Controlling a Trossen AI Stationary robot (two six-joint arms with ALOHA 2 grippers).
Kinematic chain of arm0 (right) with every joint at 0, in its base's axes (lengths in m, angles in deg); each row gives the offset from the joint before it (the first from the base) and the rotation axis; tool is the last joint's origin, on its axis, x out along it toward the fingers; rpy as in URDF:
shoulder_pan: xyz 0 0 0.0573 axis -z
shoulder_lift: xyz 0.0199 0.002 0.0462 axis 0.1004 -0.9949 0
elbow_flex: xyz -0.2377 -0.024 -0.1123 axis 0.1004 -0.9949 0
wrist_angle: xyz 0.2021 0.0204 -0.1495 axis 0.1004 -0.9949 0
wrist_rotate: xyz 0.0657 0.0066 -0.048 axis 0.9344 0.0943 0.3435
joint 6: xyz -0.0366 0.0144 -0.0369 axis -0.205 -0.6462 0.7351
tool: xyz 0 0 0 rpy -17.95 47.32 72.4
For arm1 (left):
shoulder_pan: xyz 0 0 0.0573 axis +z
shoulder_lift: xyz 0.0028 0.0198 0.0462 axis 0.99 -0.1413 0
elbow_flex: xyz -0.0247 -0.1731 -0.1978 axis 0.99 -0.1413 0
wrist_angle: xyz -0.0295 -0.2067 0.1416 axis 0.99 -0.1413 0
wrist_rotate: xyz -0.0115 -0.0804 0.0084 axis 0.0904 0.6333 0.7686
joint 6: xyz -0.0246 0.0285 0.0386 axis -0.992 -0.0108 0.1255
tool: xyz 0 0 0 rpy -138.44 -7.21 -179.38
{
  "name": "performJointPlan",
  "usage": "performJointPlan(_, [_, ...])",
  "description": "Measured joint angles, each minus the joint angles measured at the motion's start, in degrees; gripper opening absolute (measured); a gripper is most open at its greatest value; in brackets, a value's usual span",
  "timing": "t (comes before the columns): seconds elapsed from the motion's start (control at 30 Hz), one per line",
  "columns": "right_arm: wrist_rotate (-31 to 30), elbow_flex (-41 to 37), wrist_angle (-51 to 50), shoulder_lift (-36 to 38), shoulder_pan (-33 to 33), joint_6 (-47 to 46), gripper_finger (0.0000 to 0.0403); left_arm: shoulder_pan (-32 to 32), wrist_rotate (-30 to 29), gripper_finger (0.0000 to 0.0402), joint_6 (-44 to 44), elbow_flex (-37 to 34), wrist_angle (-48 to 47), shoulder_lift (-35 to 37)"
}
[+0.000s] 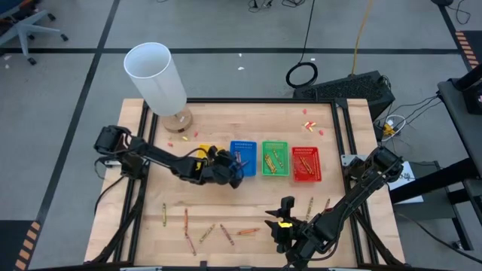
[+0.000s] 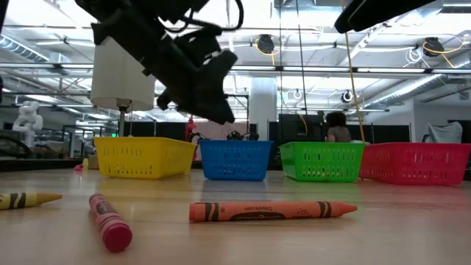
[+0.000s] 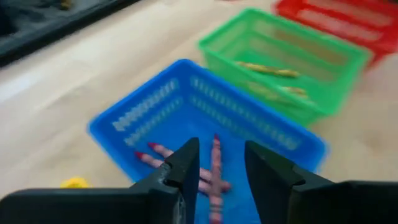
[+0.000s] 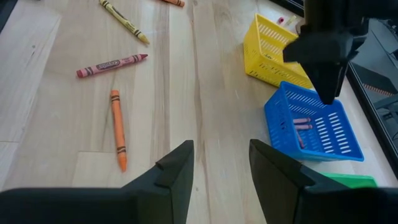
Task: Sort crayons
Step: Put the green crayon into the yellow bin
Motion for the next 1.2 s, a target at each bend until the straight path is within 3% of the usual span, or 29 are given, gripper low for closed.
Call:
performJointPlan(0.17, [0.4,0.0,-0.1,0.0,-0.2,-1.2,0.0139,-2.4,5.8,0.0128,1.6,0.4,-0.2,2.4])
performJointPlan(0.47, [10.1,0.0,-3.8,0.0,-0.4,-12.9,0.0139,-14.5,5.9,0.0128,4.3,0.5,-0.6,7.7])
performJointPlan(0.7, [26.5,0.0,-14.5,0.0,-0.8,-32.0,0.0139,-24.4,4.6,0.0128,3.9,0.5,-0.7,7.9])
performJointPlan(0.87, [32.6,0.0,-25.7,0.0,-2.3,-50.4,0.0139,-28.8,-1.4,0.0128,2.8,0.5,-0.3,7.9])
performJointPlan(1.0, [35.0,0.0,-31.8,0.0,-3.9,-62.2,0.0139,-29.8,-4.2,0.0128,2.8,0.5,-0.3,7.9])
performJointPlan(1.2, [34.3,-0.6,-38.2,0.0,-4.4,-68.3,0.0139,-29.5,-4.3,0.0128,2.8,0.5,-0.3,7.9])
